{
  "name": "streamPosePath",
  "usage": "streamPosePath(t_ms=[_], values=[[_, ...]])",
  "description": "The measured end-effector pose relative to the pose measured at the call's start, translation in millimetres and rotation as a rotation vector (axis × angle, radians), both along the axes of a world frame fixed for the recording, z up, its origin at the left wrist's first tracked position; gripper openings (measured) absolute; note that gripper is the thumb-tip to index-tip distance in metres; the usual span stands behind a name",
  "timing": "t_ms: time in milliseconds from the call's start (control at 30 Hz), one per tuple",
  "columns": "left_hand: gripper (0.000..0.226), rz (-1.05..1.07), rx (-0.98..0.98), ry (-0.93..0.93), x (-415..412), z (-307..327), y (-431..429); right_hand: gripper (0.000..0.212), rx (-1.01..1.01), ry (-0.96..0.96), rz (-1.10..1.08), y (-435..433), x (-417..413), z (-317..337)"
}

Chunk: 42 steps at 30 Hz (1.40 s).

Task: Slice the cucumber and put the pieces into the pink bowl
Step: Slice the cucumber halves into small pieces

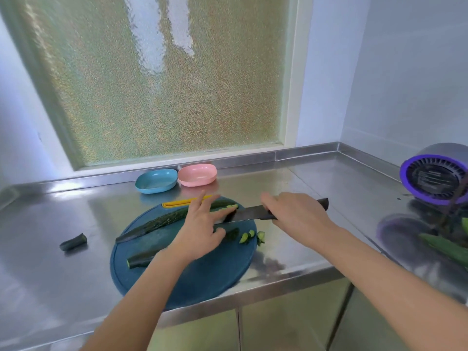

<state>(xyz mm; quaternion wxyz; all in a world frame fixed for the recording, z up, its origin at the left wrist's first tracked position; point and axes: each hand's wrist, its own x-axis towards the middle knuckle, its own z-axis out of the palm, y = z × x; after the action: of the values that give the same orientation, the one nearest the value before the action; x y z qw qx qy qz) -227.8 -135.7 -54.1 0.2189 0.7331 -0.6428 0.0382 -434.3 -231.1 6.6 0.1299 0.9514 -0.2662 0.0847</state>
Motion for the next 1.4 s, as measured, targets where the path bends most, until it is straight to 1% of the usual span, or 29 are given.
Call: streamPosePath(t_ms=[100,267,300,367,400,467,533,567,633,733,833,967,1033,1133,1300,1400], values=[[0.073,0.085,0.092,0.009,9,3,-2,0.018,-0.002,-0.05,-0.014,-5,-7,1],[0.078,0.218,0.1,0.026,18,7,-15,0.017,0.096,-0.147,-0.094,-18,-19,0],[0.077,0.252,0.102,0.022,18,7,-17,0.017,0.131,-0.182,-0.121,-20,-22,0],[0.066,0.299,0.074,0.02,13,7,-19,0.017,0.192,-0.241,-0.158,-23,-27,-3],[0.062,0.291,0.048,0.037,8,7,-18,0.016,0.219,-0.268,-0.17,-25,-29,-5],[0.064,0.165,0.033,0.101,-6,10,-16,0.016,0.282,-0.341,-0.189,-27,-33,-9],[0.066,-0.008,0.148,0.08,-21,14,-14,0.018,0.336,-0.415,-0.205,-30,-36,-12],[0.063,-0.064,0.22,0.051,-26,15,-15,0.019,0.354,-0.442,-0.216,-32,-37,-13],[0.052,-0.1,0.311,0.034,-30,17,-20,0.019,0.385,-0.475,-0.232,-34,-39,-16],[0.04,-0.103,0.366,0.059,-30,21,-30,0.021,0.409,-0.495,-0.229,-36,-41,-19],[0.034,-0.105,0.399,0.07,-33,28,-40,0.021,0.436,-0.512,-0.236,-38,-43,-22],[0.026,-0.062,0.417,-0.022,-35,28,-52,0.018,0.468,-0.532,-0.242,-39,-42,-24],[0.023,-0.016,0.409,0.005,-35,23,-58,0.018,0.479,-0.54,-0.245,-39,-41,-24],[0.023,0.039,0.411,-0.002,-36,20,-64,0.018,0.492,-0.562,-0.25,-40,-39,-26],[0.025,0.151,0.398,-0.052,-33,20,-71,0.021,0.577,-0.605,-0.266,-38,-37,-28],[0.031,0.198,0.357,-0.073,-29,17,-75,0.021,0.62,-0.617,-0.28,-37,-37,-29]])
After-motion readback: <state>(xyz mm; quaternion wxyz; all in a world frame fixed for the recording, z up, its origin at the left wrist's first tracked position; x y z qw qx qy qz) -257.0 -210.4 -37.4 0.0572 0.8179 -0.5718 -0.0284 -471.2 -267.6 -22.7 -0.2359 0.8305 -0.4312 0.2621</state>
